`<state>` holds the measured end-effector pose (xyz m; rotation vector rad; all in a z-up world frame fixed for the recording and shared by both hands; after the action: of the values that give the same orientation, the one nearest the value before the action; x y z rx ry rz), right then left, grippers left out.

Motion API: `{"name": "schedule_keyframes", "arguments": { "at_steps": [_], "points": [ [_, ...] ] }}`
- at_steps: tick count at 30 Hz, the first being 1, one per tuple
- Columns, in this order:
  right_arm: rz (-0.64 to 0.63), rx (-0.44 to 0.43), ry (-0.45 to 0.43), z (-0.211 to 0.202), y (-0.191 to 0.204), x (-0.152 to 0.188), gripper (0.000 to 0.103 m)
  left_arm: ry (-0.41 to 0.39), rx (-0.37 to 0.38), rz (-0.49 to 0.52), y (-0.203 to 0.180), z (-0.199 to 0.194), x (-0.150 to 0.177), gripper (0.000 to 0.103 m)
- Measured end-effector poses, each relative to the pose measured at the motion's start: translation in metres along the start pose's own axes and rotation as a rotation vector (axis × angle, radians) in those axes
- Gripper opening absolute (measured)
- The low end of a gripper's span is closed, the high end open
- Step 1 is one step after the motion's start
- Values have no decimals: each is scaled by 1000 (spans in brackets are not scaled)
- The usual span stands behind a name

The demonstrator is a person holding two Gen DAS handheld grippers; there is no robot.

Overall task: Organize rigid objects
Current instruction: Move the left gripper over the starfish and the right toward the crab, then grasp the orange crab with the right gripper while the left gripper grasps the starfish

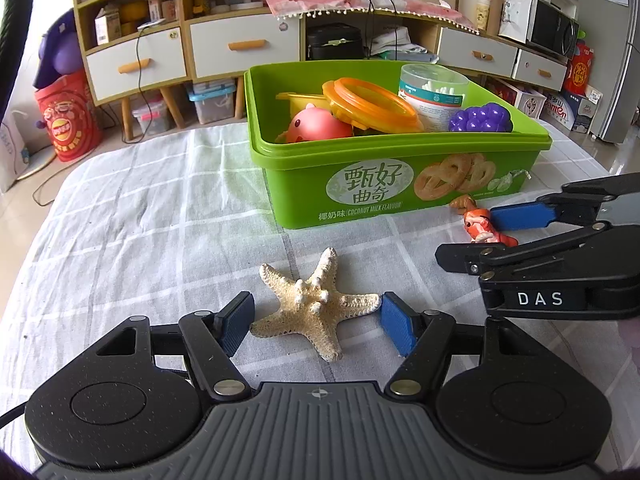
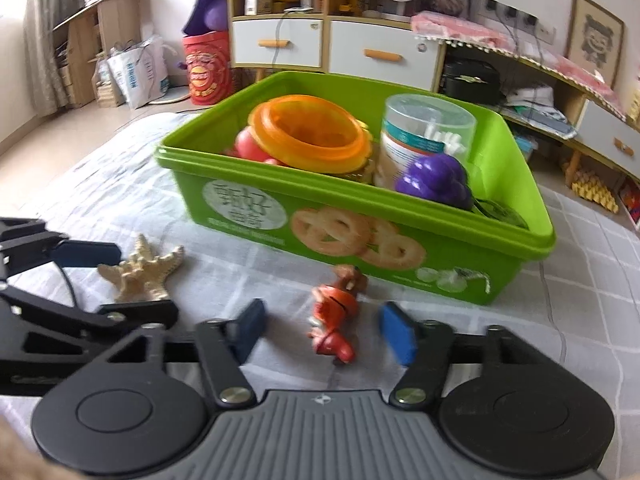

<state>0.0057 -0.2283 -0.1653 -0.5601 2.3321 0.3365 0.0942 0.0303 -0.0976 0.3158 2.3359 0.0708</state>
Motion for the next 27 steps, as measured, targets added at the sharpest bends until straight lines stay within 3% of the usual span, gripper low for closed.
{"name": "schedule_keyframes", "arguments": {
  "at_steps": [6,15,27],
  "points": [
    [-30,-15,28,-3,6,0,10,13,-1,-1,-1,0,-1,72],
    [-12,-54,77,-11,4,1,10,33,-1,-14,-3,-1,-3,72],
    [200,-140,122,-31,-17,0,9,9,25,-57,-3,-15,-17,72]
  ]
}}
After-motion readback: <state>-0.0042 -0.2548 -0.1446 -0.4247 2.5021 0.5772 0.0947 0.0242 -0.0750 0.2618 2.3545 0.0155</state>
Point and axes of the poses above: each gripper's, at about its wrist camera, not at the fingertips, and z roughly the way its jaws point, y to its left, x to its underside, the point moved 2 cm from there along z, roughly the way its jaws point, and after that the axes turned 11 degrees about -x, right-handed, at the moved point
